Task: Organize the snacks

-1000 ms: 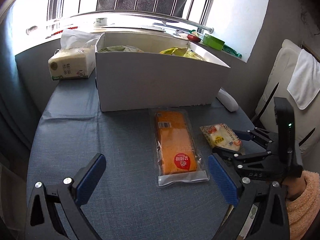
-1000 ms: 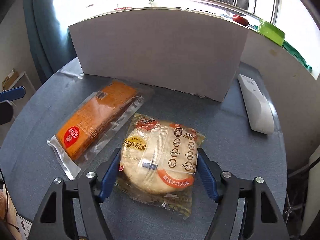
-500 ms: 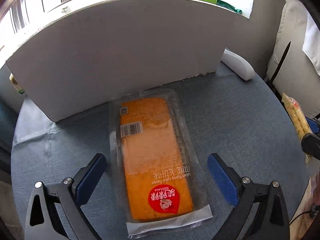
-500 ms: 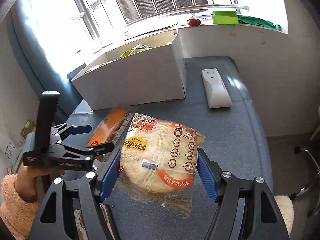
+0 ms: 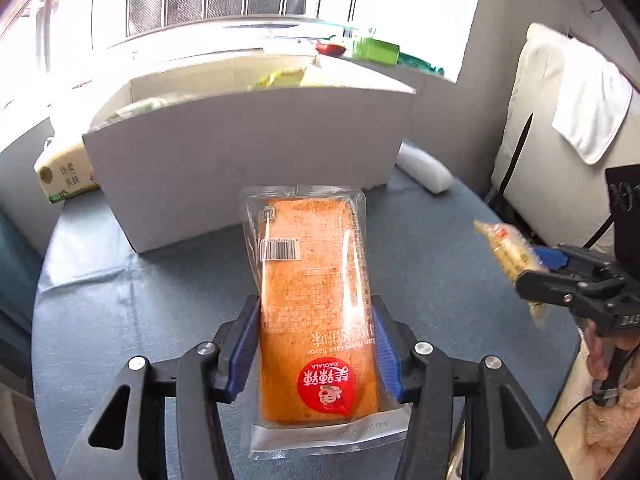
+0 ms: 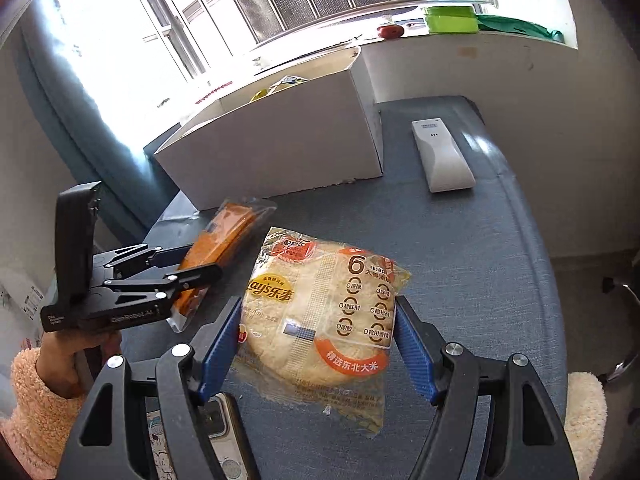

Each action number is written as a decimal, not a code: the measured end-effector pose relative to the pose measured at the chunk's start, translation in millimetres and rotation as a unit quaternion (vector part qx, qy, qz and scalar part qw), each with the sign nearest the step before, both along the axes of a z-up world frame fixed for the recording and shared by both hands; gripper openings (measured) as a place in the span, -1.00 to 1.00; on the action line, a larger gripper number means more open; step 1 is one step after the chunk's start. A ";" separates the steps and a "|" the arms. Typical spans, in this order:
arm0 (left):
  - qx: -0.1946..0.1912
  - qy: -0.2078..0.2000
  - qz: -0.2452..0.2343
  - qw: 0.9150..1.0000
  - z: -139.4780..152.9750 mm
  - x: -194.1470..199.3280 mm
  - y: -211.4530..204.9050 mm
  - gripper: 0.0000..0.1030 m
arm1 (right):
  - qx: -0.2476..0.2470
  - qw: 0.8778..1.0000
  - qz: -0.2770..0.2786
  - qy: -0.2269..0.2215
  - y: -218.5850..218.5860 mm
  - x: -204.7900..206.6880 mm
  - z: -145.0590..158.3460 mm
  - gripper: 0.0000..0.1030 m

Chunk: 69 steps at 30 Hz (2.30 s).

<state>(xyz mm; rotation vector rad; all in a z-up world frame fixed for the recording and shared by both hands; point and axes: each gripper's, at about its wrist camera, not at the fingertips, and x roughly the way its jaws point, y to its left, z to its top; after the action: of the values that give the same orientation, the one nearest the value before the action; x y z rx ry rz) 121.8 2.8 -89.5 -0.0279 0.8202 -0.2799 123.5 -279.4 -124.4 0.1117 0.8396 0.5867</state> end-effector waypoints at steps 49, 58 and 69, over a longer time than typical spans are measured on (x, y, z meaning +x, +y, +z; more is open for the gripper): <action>-0.055 -0.202 0.132 0.969 161.9 27.2 61.2 1.00 | -0.005 0.986 0.013 -0.167 95.3 98.4 169.0 1.00; 0.004 -0.215 0.152 0.965 165.7 -53.0 19.0 1.00 | 0.014 0.979 0.001 -0.204 53.7 1.8 175.7 1.00; -0.013 -0.210 0.132 0.969 159.2 -111.9 -26.4 1.00 | -0.054 0.966 -0.012 -0.252 46.8 -83.4 155.9 1.00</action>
<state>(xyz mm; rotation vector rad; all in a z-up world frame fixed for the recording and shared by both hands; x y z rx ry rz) 9.8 -23.6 69.7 -0.0977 0.3847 -0.0394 40.1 -232.6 31.5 -0.1245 0.3733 0.5137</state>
